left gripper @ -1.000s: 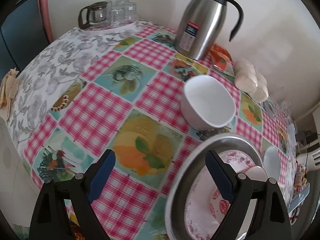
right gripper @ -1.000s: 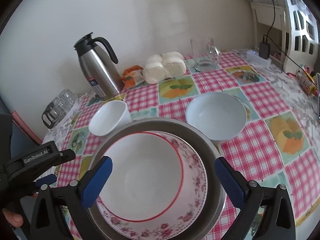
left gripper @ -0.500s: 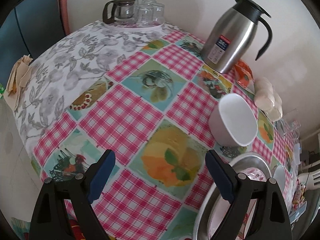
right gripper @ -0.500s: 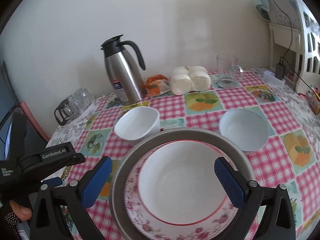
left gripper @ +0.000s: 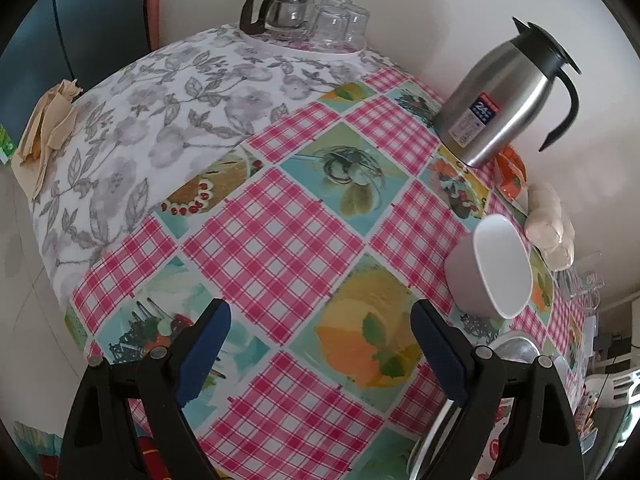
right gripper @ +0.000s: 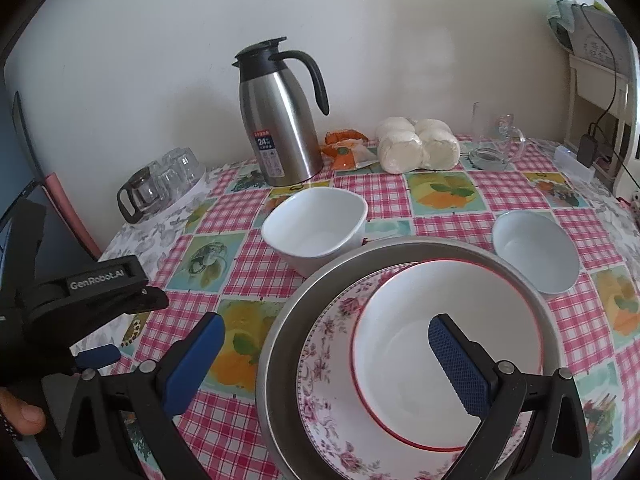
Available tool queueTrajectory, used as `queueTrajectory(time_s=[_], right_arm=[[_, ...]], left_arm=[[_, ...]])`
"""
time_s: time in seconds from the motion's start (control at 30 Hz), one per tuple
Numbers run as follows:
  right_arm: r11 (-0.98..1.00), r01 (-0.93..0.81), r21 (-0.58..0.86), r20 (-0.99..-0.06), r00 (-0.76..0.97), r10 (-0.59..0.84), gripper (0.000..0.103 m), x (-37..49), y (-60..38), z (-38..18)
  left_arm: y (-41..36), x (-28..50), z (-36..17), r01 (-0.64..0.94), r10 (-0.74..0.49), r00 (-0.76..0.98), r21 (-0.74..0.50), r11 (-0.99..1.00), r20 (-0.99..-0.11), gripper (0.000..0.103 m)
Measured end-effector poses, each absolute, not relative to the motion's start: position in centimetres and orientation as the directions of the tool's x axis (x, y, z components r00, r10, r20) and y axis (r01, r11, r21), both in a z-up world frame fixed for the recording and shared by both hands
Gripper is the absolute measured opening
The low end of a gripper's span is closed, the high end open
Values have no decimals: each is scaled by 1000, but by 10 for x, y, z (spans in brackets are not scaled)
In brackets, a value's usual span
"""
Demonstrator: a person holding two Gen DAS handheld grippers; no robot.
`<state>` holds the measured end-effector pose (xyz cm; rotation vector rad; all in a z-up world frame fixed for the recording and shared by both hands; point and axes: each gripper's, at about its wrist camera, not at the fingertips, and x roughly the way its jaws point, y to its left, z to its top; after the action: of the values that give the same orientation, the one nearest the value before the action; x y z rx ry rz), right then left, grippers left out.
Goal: Organize plates and bowls
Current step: 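Move both tools toward the white square bowl beside the basin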
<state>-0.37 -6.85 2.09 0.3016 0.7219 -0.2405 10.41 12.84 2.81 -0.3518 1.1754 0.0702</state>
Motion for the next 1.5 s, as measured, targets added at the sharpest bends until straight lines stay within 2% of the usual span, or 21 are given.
queueTrajectory(time_s=[0.73, 0.93, 1.03, 1.3, 1.5], right_arm=[[922, 350, 165, -745, 657, -116, 103, 31, -71, 4], [904, 394, 163, -764, 630, -137, 103, 46, -88, 11], [892, 430, 142, -775, 609, -170, 103, 56, -98, 19], [882, 458, 113, -785, 586, -203, 103, 73, -115, 44], [882, 468, 57, -798, 552, -242, 103, 88, -127, 55]], left_arm=[[138, 131, 13, -267, -164, 355, -268, 926, -920, 92], [124, 143, 10, -218, -207, 353, -295, 930, -912, 92], [112, 148, 11, -172, -235, 366, -314, 934, -900, 100], [88, 158, 25, -71, -329, 453, -401, 913, -829, 100], [73, 167, 28, -20, -358, 479, -417, 909, -802, 100]])
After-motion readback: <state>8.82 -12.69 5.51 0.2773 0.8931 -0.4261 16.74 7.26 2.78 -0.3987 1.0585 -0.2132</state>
